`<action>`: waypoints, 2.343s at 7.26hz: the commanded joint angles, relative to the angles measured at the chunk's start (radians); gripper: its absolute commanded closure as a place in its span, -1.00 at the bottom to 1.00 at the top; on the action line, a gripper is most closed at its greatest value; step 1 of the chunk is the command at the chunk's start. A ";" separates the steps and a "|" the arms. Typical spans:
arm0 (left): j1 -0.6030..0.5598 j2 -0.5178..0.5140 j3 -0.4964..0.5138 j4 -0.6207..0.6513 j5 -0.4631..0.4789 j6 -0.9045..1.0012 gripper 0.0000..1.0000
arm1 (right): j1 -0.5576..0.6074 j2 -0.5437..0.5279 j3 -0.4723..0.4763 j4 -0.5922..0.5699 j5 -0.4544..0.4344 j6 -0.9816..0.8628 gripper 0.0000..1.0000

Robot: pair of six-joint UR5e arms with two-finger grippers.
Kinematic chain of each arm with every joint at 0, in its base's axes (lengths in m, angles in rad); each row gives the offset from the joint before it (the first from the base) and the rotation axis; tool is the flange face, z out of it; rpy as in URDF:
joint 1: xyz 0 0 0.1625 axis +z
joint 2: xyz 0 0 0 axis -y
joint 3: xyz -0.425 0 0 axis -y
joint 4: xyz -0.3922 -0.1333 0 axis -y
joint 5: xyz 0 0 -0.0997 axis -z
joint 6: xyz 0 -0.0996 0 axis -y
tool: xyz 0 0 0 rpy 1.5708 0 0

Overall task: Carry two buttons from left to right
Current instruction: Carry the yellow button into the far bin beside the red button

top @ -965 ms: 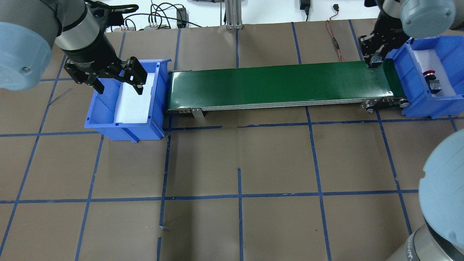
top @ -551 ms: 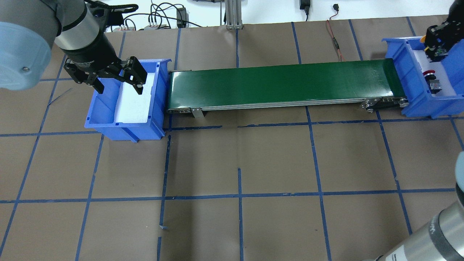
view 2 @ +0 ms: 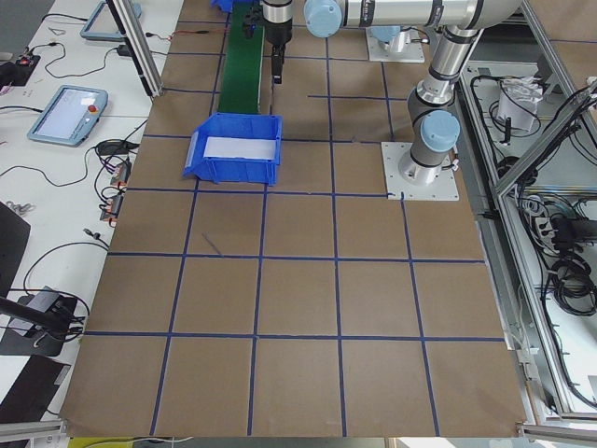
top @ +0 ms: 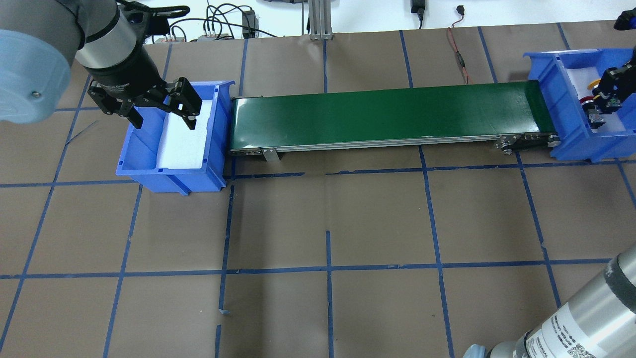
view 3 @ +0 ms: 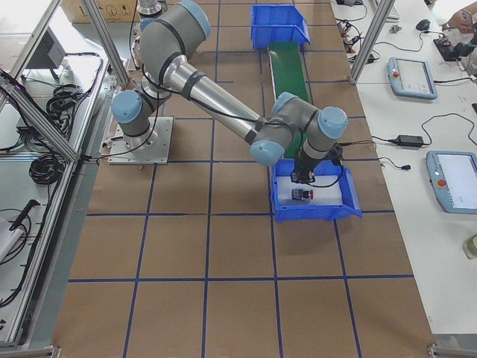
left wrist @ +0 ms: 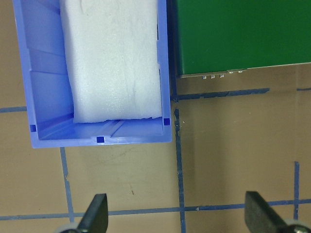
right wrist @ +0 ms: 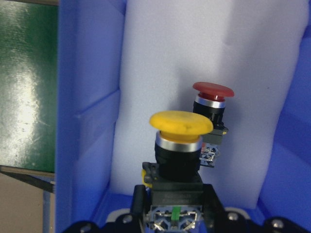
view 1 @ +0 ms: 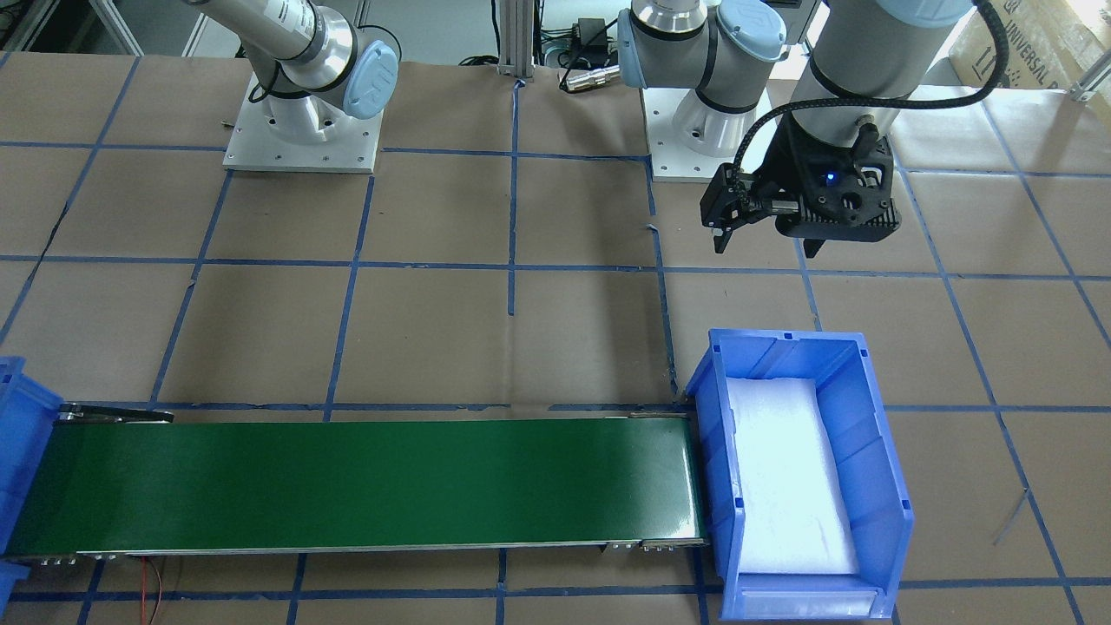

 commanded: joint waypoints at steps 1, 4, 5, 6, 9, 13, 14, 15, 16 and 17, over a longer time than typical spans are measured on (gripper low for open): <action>0.000 0.000 0.000 -0.001 0.000 0.000 -1.00 | -0.013 0.040 -0.006 -0.040 0.002 0.003 0.82; 0.000 0.000 0.000 -0.001 0.000 0.000 -1.00 | 0.037 0.039 -0.006 -0.045 0.002 0.035 0.80; 0.000 0.000 0.000 -0.001 0.000 0.000 -1.00 | 0.040 0.045 -0.003 -0.045 0.004 0.034 0.80; 0.000 0.001 0.000 -0.001 0.000 0.000 -1.00 | 0.040 0.058 -0.010 -0.048 0.002 0.029 0.80; 0.000 0.002 -0.002 -0.001 0.000 0.000 -1.00 | 0.031 0.071 -0.003 -0.081 -0.001 0.020 0.62; 0.000 0.002 -0.002 -0.001 0.000 0.000 -1.00 | 0.030 0.074 -0.001 -0.080 0.002 0.023 -0.76; 0.000 0.002 -0.002 0.000 0.000 0.000 -1.00 | 0.030 0.074 -0.001 -0.080 0.001 0.021 -0.76; 0.000 0.002 -0.002 -0.001 0.000 0.000 -1.00 | 0.030 0.074 -0.004 -0.080 0.001 0.020 -0.77; 0.000 0.002 0.000 0.000 0.000 0.000 -1.00 | 0.030 0.071 -0.010 -0.078 0.001 0.017 -0.80; 0.000 0.000 0.000 0.000 0.000 0.000 -1.00 | 0.028 0.051 -0.019 -0.068 0.001 0.015 -0.91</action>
